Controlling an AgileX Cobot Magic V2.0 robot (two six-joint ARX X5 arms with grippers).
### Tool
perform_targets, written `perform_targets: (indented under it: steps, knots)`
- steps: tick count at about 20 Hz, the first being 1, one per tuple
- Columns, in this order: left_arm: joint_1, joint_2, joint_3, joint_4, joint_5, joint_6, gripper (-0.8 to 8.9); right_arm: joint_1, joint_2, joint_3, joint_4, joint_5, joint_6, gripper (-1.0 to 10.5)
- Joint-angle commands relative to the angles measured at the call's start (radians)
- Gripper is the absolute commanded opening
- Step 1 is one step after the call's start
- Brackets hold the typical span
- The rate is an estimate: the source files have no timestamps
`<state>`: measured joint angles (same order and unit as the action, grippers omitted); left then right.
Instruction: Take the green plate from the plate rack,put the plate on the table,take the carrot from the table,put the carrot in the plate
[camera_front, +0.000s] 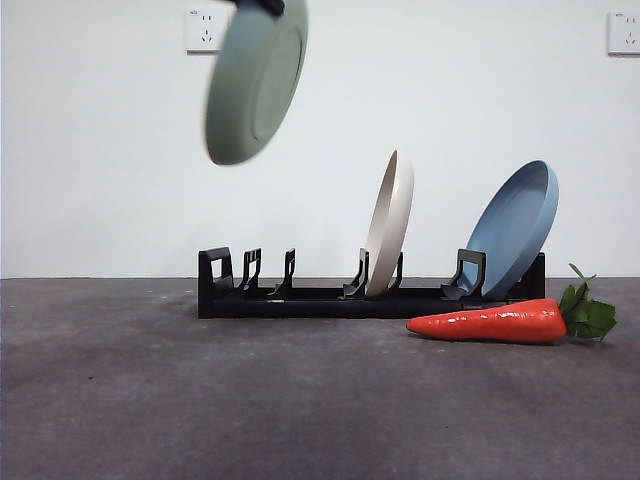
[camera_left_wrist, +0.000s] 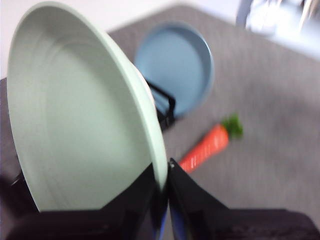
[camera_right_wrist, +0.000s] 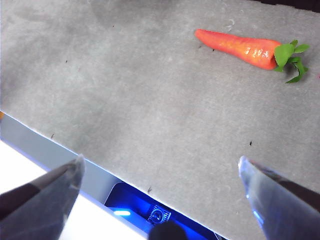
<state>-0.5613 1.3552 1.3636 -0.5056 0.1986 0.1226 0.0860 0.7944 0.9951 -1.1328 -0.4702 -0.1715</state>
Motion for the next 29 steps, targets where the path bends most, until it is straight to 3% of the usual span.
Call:
perform_targets:
  steps: [1,4,8,18,26,28,29]
  knots:
    - [-0.117,-0.016,-0.001,-0.160,-0.184,0.224,-0.06,0.003,-0.001,0.004,0.003,-0.002,0.006,6.6]
    - [-0.248,0.008,-0.002,-0.319,-0.338,0.285,-0.05,0.003,-0.001,0.004,0.003,-0.002,0.006,6.6]
    - [-0.363,0.079,-0.008,-0.339,-0.427,0.288,-0.05,0.003,-0.001,0.004,0.004,-0.002,0.006,6.6]
    - [-0.472,0.272,-0.252,-0.102,-0.566,0.362,-0.05,0.003,0.000,0.004,0.004,-0.002,0.006,6.6]
    - [-0.506,0.344,-0.397,0.041,-0.558,0.372,-0.06,0.003,0.002,0.004,0.014,-0.002,0.008,6.6]
    - [-0.507,0.345,-0.397,0.042,-0.486,0.346,0.06,0.003,0.002,0.004,0.015,-0.002,0.018,6.6]
    - [-0.507,0.345,-0.397,0.040,-0.437,0.320,0.61,0.003,0.004,0.004,0.016,-0.002,0.020,6.6]
